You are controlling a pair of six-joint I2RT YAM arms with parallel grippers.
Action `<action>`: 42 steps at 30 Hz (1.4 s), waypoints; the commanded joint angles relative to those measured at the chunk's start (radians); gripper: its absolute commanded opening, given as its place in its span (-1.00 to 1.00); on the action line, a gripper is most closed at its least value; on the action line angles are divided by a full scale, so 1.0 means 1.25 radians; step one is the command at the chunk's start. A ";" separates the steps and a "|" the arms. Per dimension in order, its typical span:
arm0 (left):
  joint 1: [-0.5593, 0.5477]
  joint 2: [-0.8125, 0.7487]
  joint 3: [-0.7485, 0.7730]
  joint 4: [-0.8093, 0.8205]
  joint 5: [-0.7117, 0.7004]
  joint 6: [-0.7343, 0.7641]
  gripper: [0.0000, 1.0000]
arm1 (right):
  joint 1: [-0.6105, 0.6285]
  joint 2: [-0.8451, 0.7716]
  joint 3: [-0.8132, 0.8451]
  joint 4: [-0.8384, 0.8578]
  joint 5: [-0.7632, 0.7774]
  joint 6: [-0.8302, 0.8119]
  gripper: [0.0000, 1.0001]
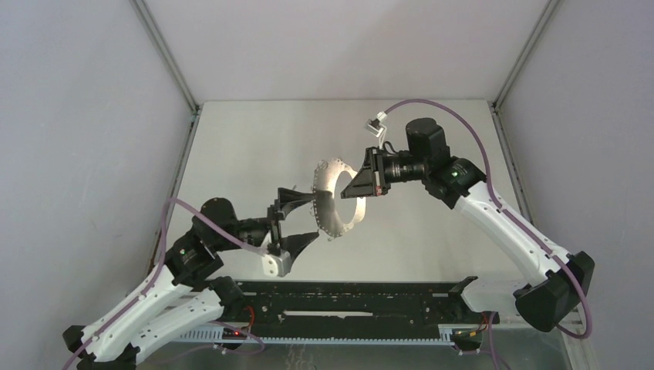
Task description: Put the keys on the keyring
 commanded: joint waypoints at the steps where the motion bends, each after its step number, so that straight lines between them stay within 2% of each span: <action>1: -0.017 0.000 -0.018 -0.039 0.013 0.284 1.00 | -0.007 0.001 0.007 0.051 -0.097 0.077 -1.00; 5: -0.051 0.002 -0.020 -0.131 0.012 0.429 1.00 | -0.008 0.012 0.007 0.053 -0.101 0.087 -1.00; 9: -0.096 0.008 -0.029 -0.145 -0.019 0.504 1.00 | -0.006 0.018 0.007 0.064 -0.104 0.101 -1.00; 16: -0.173 0.012 -0.123 0.059 -0.128 0.548 0.85 | -0.001 0.023 0.007 0.061 -0.096 0.114 -1.00; 21: -0.185 0.012 -0.198 0.212 -0.192 0.634 0.49 | 0.001 0.028 0.007 0.036 -0.106 0.107 -1.00; 24: -0.185 0.010 -0.236 0.326 -0.213 0.660 0.18 | 0.001 0.030 0.007 0.017 -0.108 0.099 -1.00; 30: -0.185 0.018 -0.300 0.475 -0.199 0.719 -0.05 | 0.009 0.040 0.007 -0.001 -0.112 0.099 -1.00; 33: -0.185 0.013 -0.310 0.510 -0.175 0.720 -0.40 | 0.012 0.042 0.007 -0.006 -0.111 0.097 -1.00; 36: -0.185 0.004 -0.313 0.526 -0.156 0.720 -0.89 | 0.015 0.041 0.007 -0.018 -0.108 0.091 -0.86; 37: -0.185 0.004 -0.314 0.538 -0.149 0.712 -0.98 | 0.015 0.040 0.007 -0.026 -0.106 0.087 -0.79; 38: -0.185 0.001 -0.314 0.549 -0.144 0.699 -0.99 | 0.015 0.040 0.007 -0.035 -0.104 0.080 -0.74; 42: -0.185 -0.018 -0.305 0.541 -0.123 0.653 -1.00 | 0.015 0.031 0.007 -0.083 -0.084 0.037 -0.37</action>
